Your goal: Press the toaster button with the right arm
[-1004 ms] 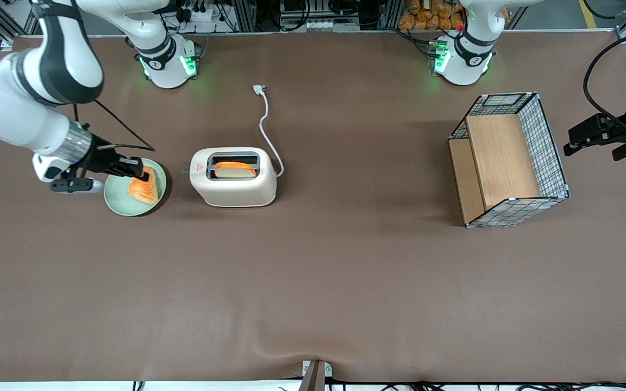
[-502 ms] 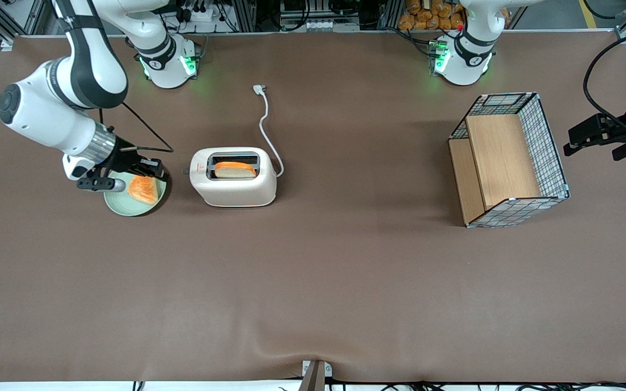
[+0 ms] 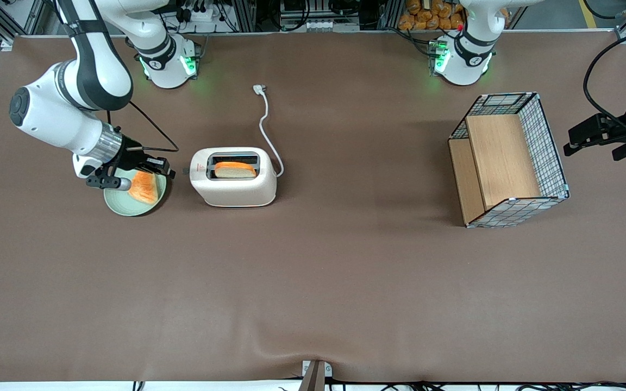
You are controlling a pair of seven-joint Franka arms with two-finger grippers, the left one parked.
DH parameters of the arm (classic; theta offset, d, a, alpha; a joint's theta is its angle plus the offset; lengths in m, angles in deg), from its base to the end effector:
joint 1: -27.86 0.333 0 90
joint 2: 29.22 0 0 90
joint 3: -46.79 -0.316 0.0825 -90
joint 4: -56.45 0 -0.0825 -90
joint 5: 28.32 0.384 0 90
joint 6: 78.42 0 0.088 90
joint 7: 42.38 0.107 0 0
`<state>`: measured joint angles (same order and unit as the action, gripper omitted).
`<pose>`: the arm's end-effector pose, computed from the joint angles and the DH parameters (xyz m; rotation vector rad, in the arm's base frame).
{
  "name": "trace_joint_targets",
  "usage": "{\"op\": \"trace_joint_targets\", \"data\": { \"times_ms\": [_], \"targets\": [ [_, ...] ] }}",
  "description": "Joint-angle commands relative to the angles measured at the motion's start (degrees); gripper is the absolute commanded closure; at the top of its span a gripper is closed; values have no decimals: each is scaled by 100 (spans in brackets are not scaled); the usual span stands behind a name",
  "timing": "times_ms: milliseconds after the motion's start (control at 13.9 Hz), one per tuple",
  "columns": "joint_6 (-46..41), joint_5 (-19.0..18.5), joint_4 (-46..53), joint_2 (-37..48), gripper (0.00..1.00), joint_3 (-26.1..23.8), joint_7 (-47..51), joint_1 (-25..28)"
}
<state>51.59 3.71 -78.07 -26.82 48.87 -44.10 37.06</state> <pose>0.4905 0.0748 0.3485 -2.7059 0.2968 0.0770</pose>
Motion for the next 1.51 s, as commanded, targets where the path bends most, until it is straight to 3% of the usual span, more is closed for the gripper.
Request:
{"op": "trace_joint_targets", "data": {
  "times_ms": [0, 215, 1435],
  "targets": [
    [164, 417, -179, 14, 100, 29, -346, 38],
    [173, 655, -250, -56, 100, 29, -654, 3],
    [164, 664, -302, -302, 100, 29, -778, -24]
  ]
}}
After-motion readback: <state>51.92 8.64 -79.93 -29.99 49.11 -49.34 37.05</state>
